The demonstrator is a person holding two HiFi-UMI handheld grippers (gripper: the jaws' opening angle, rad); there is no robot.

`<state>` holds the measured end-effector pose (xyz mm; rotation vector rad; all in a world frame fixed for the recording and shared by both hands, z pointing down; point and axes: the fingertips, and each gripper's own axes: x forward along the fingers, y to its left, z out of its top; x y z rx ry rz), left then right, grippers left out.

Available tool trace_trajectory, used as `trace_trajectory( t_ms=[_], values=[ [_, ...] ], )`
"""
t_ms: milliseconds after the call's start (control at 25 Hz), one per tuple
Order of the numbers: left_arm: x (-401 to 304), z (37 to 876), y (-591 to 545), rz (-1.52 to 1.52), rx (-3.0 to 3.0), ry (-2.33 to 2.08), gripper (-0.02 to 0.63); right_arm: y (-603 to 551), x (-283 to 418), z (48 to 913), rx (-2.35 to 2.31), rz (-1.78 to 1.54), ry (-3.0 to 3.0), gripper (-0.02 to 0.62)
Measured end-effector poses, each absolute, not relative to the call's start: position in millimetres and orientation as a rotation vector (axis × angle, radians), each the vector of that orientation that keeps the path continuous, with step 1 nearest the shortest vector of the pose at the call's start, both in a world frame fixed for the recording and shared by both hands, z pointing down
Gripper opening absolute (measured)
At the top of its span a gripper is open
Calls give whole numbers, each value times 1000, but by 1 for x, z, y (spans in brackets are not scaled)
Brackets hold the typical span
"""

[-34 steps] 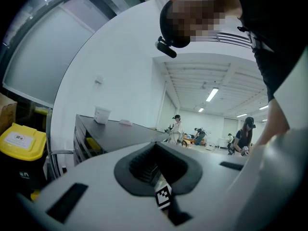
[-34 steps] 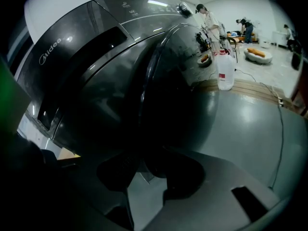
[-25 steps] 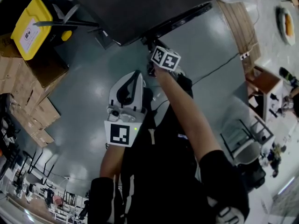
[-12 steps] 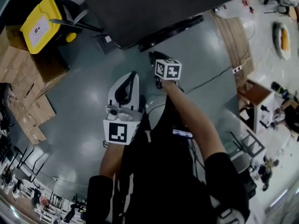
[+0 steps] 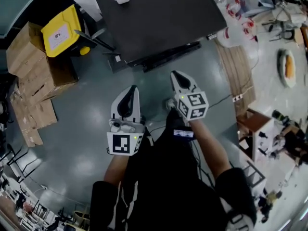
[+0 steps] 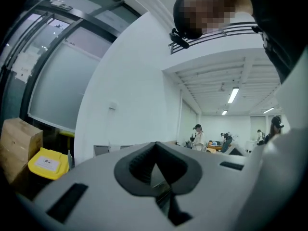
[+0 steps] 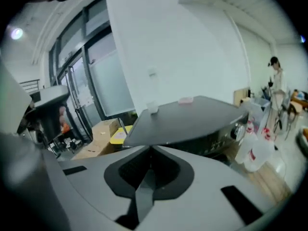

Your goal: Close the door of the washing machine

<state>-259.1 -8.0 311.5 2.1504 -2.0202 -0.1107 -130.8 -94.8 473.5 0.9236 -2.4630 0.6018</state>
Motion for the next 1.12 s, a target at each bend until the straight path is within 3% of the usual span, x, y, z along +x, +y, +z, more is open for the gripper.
trace_trajectory(
  t_ms=[240, 440, 1120],
  values=[
    [-252, 268, 4, -115, 2099, -2107, 3, -86, -98, 340, 976, 343, -2672, 14],
    [-246, 250, 19, -160, 2059, -2161, 3, -70, -82, 279, 998, 212, -2770, 14],
    [-237, 231, 26, -164, 2084, -2238, 3, -61, -74, 258, 954, 200, -2828, 14]
  ],
)
